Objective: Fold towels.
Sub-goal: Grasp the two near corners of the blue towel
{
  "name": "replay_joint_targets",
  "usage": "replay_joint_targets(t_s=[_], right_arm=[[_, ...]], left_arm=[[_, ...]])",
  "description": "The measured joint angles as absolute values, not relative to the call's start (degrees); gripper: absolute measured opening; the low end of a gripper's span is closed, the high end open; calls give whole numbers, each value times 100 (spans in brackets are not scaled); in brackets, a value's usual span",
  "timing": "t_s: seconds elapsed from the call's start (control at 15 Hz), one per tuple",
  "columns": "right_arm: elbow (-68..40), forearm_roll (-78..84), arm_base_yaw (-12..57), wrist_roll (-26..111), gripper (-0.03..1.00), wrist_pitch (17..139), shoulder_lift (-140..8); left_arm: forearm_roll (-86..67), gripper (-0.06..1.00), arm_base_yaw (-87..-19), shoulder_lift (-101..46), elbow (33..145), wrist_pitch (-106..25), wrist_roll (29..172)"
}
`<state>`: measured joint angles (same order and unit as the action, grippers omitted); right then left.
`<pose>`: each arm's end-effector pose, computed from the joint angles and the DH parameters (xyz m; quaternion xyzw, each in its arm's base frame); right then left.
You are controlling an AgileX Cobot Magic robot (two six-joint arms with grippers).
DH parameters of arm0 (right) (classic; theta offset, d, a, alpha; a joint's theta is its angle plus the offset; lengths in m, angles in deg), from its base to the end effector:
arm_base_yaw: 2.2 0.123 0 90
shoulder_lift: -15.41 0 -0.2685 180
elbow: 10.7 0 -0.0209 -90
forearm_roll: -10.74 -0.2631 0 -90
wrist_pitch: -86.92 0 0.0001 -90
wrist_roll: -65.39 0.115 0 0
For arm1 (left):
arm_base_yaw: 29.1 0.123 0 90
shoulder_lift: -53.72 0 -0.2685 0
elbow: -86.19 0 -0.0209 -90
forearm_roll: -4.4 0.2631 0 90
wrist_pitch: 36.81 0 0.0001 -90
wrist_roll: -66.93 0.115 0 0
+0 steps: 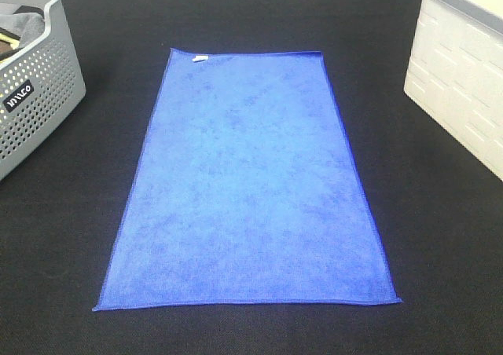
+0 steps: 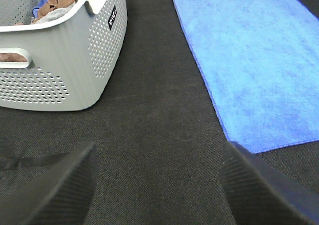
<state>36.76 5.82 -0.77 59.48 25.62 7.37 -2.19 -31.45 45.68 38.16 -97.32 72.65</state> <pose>0.0413 0.0097 0.2752 -0.0566 0.8491 0.0224 0.5248 0.0427 -0.0133 0.2738 0.0620 0.8471 -0.0420 0.5262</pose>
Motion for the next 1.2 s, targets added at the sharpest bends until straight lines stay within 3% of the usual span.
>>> replay_joint_targets(t_s=[1.2], right_arm=[[3676, 582, -77, 5948, 92, 2562, 737]], left_arm=[[-219, 67, -3145, 4568, 3816, -9732, 7265]])
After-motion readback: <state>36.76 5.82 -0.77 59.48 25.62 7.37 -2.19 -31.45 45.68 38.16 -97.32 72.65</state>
